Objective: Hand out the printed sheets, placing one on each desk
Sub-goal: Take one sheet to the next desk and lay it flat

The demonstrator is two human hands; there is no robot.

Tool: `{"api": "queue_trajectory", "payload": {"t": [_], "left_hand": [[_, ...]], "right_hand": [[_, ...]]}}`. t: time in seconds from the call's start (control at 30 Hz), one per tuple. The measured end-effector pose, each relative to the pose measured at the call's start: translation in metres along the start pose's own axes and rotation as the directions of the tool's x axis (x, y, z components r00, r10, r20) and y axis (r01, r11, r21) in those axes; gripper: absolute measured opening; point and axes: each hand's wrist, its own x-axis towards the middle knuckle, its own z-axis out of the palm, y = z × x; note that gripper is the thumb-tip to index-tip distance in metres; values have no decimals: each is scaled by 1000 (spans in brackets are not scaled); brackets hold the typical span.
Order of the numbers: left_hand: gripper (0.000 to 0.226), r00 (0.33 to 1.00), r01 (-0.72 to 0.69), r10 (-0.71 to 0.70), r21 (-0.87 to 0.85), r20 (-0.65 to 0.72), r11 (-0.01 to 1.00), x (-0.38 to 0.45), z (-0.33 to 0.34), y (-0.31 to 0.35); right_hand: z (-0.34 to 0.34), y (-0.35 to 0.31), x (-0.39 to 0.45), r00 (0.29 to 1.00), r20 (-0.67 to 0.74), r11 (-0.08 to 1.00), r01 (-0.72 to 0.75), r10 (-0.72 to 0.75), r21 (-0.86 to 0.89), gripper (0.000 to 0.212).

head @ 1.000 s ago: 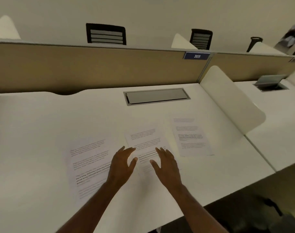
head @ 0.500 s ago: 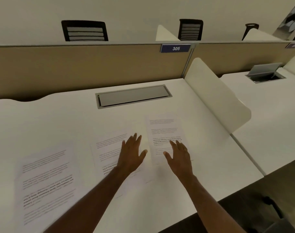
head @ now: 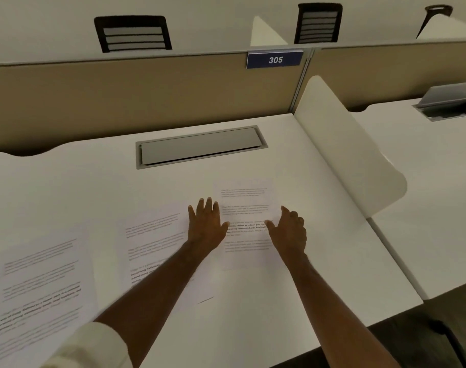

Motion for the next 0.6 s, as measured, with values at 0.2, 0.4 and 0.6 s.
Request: {"api": "queue_trajectory", "payload": {"t": [0.2,0.4,0.6], "left_hand": [[84,996,65,-68,61,51,996,4,9,7],[85,990,97,-110,144,88,985,0,15,14],[84,990,114,-123,127,73,985,1,17,18]], "right_hand": [[2,1,14,996,62,990,-60,68,-125,79],[1,-5,21,991,87,979,-86,103,-184,77],[3,-7,24,992,72,982,-92,105,-167,62]]}}
